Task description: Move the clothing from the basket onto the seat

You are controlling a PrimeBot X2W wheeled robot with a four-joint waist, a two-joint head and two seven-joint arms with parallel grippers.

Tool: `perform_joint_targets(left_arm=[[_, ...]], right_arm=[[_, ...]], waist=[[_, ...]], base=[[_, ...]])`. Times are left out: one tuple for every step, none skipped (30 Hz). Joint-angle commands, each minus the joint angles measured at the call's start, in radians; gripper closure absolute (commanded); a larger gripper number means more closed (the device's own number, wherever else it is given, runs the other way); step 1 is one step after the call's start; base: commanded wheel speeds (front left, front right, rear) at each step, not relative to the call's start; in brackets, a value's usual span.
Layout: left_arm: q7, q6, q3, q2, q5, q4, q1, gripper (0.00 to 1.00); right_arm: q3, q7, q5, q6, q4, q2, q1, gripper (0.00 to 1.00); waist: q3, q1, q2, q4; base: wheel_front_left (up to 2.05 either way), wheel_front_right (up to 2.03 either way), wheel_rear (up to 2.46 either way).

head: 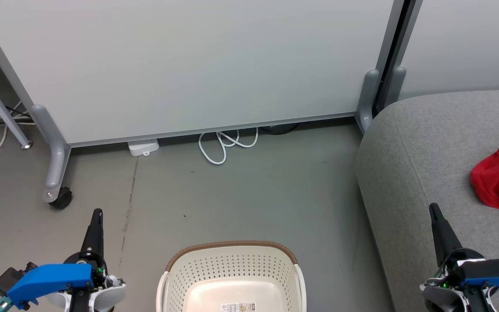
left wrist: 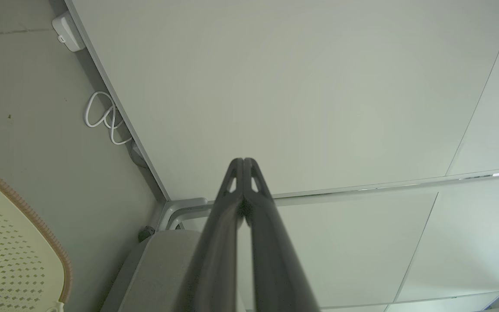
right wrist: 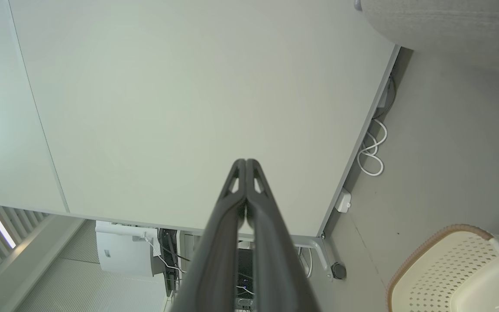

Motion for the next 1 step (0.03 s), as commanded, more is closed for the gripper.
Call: perform_joint_targets(left_arm=[[0.008, -0.008, 0.008, -0.001, -0.021, -0.009, -0.020, 1.00]], right_arm=[[0.001, 0.006, 0.024, 0.001, -0.004, -0.007, -0.021, 1.00]], waist=[[0.000, 0.0000, 0.0000, -0.001]], base=[[0.00, 0.00, 0.00]])
